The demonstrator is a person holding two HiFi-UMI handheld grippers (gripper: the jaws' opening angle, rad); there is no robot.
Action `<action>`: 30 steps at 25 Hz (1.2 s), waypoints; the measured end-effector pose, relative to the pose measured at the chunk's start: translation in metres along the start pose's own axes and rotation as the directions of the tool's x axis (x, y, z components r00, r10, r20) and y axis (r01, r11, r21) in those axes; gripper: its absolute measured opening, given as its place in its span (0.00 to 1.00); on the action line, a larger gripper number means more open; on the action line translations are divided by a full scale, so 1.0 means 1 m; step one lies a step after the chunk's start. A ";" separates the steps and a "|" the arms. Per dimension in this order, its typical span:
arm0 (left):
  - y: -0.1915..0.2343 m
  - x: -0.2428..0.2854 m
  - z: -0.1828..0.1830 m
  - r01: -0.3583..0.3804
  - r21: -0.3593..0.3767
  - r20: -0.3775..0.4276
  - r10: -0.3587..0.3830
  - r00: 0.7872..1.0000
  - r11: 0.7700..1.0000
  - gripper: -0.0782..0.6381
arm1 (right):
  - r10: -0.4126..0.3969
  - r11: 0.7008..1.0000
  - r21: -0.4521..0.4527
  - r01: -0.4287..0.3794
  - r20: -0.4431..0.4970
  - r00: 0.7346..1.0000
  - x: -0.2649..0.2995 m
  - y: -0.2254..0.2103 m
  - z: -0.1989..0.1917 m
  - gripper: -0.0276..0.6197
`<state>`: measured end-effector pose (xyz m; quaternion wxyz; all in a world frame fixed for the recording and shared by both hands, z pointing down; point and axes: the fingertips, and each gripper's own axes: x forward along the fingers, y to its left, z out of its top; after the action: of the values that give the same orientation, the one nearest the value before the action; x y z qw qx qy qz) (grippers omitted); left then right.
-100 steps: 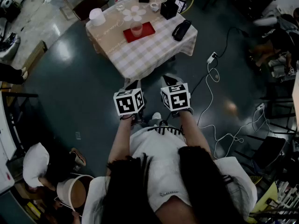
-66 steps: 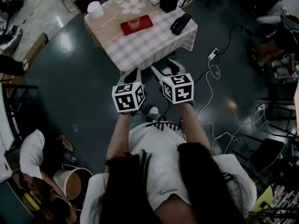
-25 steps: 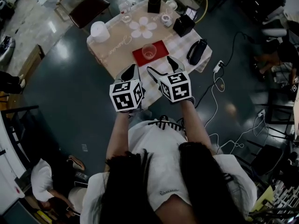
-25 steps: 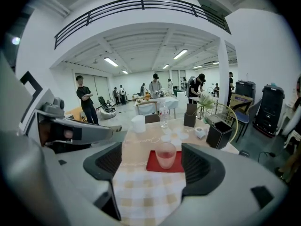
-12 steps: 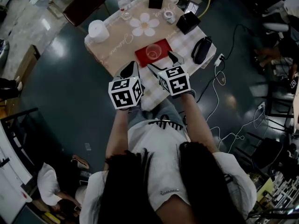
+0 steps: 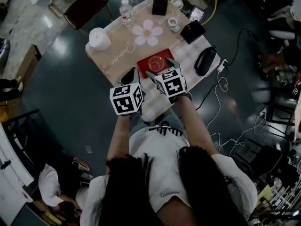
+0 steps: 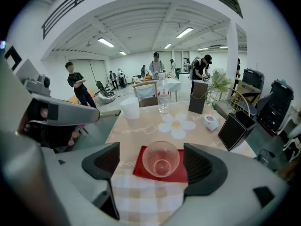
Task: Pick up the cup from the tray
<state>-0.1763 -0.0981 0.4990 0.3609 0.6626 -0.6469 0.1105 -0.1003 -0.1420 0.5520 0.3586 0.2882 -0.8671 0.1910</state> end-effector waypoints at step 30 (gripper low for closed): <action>0.019 0.047 -0.005 -0.050 -0.077 -0.085 0.043 0.995 0.996 0.12 | 0.011 1.000 -0.018 -0.015 -0.215 0.977 0.065 -0.017 -0.030 0.65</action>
<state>-0.1859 -0.1293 0.5376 0.4106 0.6275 -0.6505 0.1205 -0.1110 -0.1624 0.6218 0.4515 0.2567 -0.8271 0.2150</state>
